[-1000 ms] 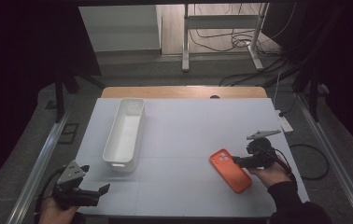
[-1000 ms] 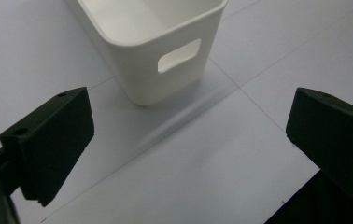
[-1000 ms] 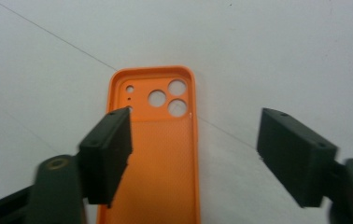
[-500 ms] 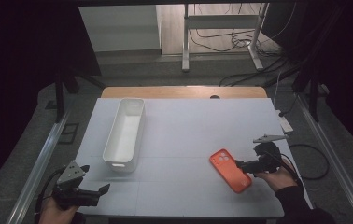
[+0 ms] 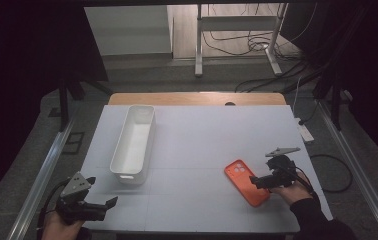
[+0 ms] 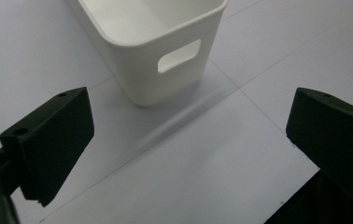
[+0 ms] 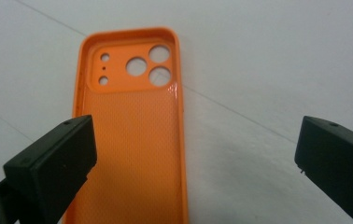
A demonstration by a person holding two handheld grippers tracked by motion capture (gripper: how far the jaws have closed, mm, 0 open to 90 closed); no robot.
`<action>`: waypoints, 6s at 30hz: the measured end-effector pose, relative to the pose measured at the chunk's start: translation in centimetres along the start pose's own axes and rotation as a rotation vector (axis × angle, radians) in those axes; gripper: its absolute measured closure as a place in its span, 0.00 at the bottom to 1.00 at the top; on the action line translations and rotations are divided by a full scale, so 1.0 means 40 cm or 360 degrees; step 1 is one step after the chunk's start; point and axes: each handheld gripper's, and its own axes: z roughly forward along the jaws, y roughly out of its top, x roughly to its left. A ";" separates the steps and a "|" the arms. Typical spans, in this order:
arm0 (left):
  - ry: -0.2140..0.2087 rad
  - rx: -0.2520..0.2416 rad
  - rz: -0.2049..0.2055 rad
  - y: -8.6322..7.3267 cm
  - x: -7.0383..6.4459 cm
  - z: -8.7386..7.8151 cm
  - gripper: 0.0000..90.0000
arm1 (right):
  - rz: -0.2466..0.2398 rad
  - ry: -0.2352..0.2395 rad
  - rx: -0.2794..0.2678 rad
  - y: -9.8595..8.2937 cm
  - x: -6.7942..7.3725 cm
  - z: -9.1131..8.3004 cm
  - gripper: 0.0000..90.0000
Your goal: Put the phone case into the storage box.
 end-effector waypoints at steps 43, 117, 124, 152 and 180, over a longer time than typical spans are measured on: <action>0.0005 0.0015 0.0026 0.001 -0.005 0.002 0.02 | -0.0076 0.0103 0.0299 -0.007 -0.007 0.036 0.76; -0.0208 -0.0099 -0.0193 0.034 0.025 0.012 0.00 | -0.0060 0.0190 -0.0236 0.068 0.036 -0.082 0.98; -0.0256 -0.0134 -0.0172 0.068 0.020 0.012 0.00 | -0.0035 0.0211 -0.0302 0.079 0.043 -0.093 0.98; -0.0450 -0.0136 -0.0074 0.187 -0.020 0.085 0.00 | -0.0107 0.0220 -0.0411 0.116 0.089 -0.108 0.98; -0.0645 -0.0169 -0.0138 0.286 -0.056 0.188 0.00 | -0.0151 0.0250 -0.0472 0.139 0.137 -0.104 0.98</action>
